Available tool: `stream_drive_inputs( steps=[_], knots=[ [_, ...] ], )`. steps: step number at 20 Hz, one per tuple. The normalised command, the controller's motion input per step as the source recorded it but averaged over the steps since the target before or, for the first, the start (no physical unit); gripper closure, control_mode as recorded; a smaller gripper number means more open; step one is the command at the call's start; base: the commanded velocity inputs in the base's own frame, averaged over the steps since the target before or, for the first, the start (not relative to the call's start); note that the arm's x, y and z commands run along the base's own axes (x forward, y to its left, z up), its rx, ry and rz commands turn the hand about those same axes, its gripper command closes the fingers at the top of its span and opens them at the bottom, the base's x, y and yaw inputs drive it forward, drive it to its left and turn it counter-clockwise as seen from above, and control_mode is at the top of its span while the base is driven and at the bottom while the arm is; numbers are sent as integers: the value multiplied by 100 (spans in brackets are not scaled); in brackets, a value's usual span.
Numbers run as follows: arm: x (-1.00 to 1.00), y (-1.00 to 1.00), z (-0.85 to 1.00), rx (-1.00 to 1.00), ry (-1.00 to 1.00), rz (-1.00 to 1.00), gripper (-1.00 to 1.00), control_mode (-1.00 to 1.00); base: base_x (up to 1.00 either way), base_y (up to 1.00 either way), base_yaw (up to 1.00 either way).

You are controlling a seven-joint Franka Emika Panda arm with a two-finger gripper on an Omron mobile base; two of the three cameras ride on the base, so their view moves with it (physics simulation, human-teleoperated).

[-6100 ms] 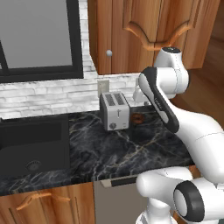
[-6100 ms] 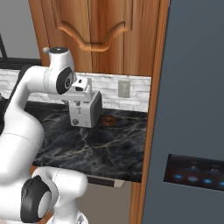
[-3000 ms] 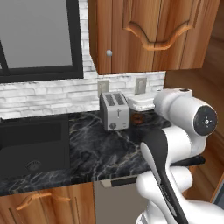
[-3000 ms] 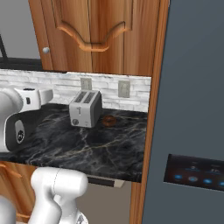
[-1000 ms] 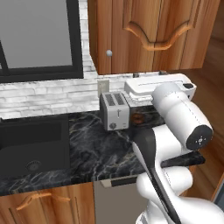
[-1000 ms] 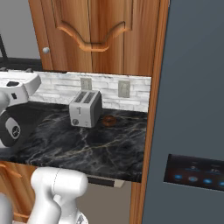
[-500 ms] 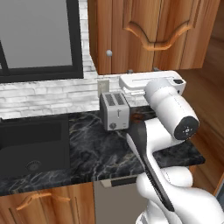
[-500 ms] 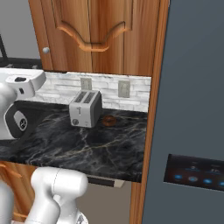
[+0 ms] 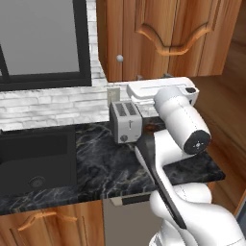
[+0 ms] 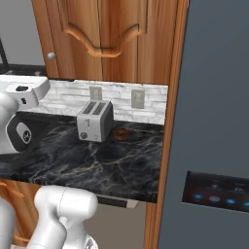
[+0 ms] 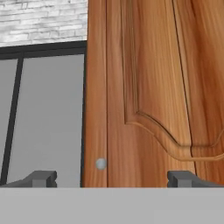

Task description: Pick the dish brush and sponge from the cabinet and place them on the counter.

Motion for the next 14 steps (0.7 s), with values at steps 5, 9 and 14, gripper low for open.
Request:
stream_drive_inputs(
  steps=[5, 9, 14],
  knots=[
    [23, 13, 0, 0, -3, 0, -100, -100, 0, 0, 0],
    [27, 11, 0, 0, -2, 0, -100, -100, 0, 0, 0],
    [27, 6, 0, 0, -2, 0, -100, -100, 0, 0, 0]
  ],
)
